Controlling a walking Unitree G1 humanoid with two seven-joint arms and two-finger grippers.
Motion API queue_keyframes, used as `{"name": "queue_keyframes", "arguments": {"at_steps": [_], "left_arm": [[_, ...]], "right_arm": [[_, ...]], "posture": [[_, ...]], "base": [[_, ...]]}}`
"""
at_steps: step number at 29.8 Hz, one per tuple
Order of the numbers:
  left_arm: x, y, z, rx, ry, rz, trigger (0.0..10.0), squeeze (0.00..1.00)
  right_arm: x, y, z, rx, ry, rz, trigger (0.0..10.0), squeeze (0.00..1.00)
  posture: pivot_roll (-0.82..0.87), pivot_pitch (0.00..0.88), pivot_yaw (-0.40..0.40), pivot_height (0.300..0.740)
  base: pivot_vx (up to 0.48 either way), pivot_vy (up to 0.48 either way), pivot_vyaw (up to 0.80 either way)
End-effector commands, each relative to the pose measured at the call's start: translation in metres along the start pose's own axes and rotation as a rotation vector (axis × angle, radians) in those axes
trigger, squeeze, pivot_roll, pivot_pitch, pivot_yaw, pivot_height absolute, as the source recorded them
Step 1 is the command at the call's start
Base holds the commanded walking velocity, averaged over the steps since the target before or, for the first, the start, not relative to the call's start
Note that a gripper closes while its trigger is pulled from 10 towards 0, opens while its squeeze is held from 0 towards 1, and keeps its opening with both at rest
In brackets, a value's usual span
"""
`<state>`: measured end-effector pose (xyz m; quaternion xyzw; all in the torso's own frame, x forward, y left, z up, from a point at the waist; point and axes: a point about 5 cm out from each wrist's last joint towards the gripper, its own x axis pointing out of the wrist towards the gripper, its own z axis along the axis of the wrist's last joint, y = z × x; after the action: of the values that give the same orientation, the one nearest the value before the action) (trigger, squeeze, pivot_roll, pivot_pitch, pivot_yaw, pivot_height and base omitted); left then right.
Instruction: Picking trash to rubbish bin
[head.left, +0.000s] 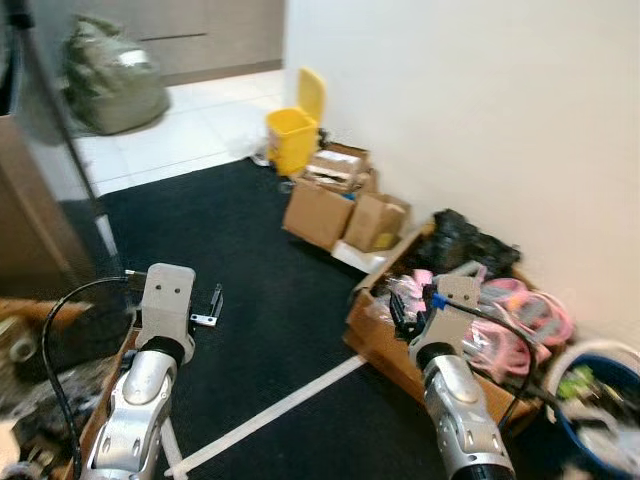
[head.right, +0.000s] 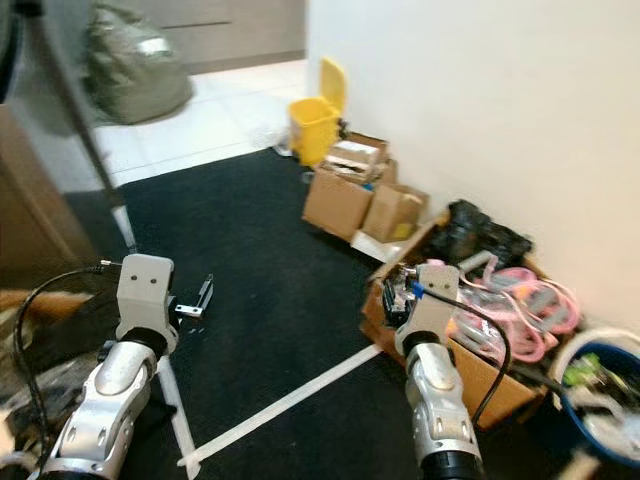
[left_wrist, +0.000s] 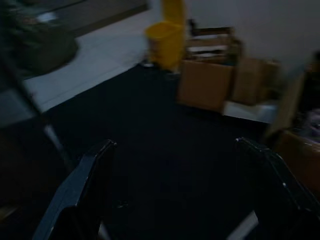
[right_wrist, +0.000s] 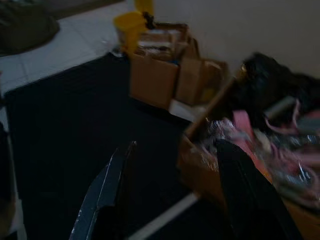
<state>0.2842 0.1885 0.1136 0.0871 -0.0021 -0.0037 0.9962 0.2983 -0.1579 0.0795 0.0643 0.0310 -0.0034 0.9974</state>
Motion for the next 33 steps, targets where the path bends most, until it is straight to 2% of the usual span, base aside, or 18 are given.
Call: {"name": "queue_keyframes", "arguments": {"at_steps": [1,9,13,22,33], "left_arm": [[0.0002,-0.0024,-0.0056,0.016,0.039,-0.021,10.0,0.00],[0.0080,-0.0038,-0.0012,0.027,0.034,-0.071,10.0,0.00],[0.0091,-0.0001,-0.0023,0.007,0.041,-0.046,10.0,0.00],[0.0066,-0.0011,-0.0089,-0.028,0.085,-0.041,10.0,0.00],[0.0093,0.0024,-0.0075,-0.025,0.078,0.013,10.0,0.00]], "right_arm": [[-0.0032,-0.0050,-0.0058,-0.011,0.025,-0.028,10.0,0.00],[-0.0060,-0.0065,-0.0084,0.009,0.022,-0.074,10.0,0.00],[-0.0082,-0.0067,-0.0099,0.010,0.021,-0.080,10.0,0.00],[-0.0079,-0.0041,-0.0106,0.002,0.034,-0.055,10.0,0.00],[-0.0053,-0.0039,-0.0082,-0.015,0.030,-0.050,10.0,0.00]], "posture": [[-0.01,0.114,-0.002,0.740],[-0.01,0.114,0.041,0.740],[-0.01,0.113,0.048,0.740],[-0.01,0.117,0.033,0.740],[-0.01,0.115,0.013,0.740]], "base": [[0.000,0.000,-0.80],[0.000,0.000,-0.80],[0.000,0.000,-0.80],[0.000,0.000,-0.80],[0.000,0.000,-0.80]]}}
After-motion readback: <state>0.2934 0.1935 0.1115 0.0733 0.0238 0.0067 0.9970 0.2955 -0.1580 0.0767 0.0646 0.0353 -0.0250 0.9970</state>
